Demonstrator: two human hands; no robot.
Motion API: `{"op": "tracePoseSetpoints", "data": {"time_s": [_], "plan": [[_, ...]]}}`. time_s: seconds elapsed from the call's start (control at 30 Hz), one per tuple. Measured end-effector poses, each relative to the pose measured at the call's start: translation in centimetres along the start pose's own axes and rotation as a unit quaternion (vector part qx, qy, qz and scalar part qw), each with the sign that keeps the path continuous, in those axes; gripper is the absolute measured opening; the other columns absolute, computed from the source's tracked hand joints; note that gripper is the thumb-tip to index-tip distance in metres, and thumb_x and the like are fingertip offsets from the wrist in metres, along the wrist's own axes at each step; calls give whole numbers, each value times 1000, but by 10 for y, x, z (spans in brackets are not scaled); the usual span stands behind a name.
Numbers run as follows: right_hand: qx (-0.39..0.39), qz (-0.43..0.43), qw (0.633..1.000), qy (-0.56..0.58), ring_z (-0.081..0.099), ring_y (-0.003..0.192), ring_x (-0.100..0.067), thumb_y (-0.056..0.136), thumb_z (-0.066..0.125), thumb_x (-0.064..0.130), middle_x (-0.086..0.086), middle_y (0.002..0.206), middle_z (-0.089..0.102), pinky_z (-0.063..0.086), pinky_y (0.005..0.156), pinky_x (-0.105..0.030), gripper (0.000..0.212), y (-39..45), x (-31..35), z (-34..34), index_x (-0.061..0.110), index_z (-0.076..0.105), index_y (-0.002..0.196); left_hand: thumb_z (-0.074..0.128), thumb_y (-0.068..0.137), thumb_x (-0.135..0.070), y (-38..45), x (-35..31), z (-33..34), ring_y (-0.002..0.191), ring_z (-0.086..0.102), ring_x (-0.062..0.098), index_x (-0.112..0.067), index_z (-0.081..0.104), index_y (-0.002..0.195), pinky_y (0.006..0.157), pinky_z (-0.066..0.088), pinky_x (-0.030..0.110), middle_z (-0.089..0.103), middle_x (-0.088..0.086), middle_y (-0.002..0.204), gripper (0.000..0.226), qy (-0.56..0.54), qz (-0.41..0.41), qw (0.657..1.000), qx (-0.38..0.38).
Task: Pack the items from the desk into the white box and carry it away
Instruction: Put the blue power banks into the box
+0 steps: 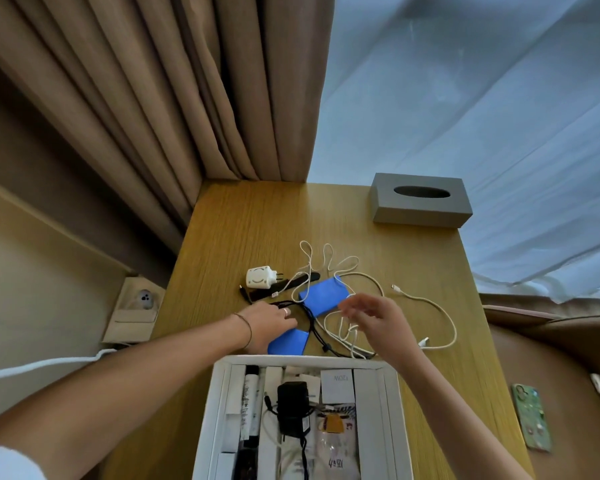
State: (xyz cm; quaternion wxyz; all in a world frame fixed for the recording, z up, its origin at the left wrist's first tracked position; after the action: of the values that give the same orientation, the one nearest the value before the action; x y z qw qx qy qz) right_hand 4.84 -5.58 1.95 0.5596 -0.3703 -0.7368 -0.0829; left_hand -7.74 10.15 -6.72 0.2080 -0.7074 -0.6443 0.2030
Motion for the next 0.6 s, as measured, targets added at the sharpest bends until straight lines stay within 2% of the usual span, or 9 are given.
{"op": "tracePoseSetpoints", "data": {"time_s": [0.13,0.27,0.37,0.43,0.5,0.6], "plan": [[-6,-11,1000,9,70,81,-3,96,63,9,8,88,77,54,78,-25,17,-2,8,2,19,77,95,70,72,-51,-15,14,-8,96,59,21,-29,46,130,69,47,35,56,0,116,67,-106,-43,992,-54],[1,-20,1000,18,70,83,-7,95,64,9,7,89,77,49,75,-22,17,-3,16,12,19,77,93,76,68,-39,-40,31,-20,97,55,10,-35,47,133,76,50,28,51,-11,114,72,-254,-85,958,-98],[27,-17,999,30,71,85,-8,97,63,11,6,89,78,50,74,-19,17,-4,26,28,19,78,96,77,65,-46,-63,39,-38,99,56,6,-41,47,131,81,53,28,53,-20,114,73,-317,-102,931,-147],[68,-17,997,24,70,84,-1,99,61,23,10,89,77,50,73,-17,17,-7,33,46,20,77,105,79,63,-47,-81,39,-53,102,57,2,-43,47,130,83,55,30,54,-24,116,74,-351,-112,909,-195],[88,-10,996,23,68,91,0,99,58,40,12,98,75,53,79,-23,29,-12,38,64,23,73,116,82,64,-44,-99,34,-65,105,58,1,-40,50,130,86,57,31,56,-23,119,74,-404,-111,873,-248],[140,41,977,158,65,112,-4,88,54,67,14,120,71,52,94,-34,53,-20,40,83,36,63,130,86,64,-32,-123,22,-76,110,59,4,-40,54,130,87,57,28,60,-23,118,74,-499,-104,801,-315]]}}
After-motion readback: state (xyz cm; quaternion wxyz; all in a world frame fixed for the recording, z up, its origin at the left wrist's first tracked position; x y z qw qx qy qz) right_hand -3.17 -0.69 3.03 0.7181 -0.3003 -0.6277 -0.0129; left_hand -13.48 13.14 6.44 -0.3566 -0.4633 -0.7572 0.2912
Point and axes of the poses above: each hand's wrist, its own y-axis towards the middle knuckle, its own z-axis out of the palm, x = y × z, the point moved 7 cm from there along y, towards the middle knuckle
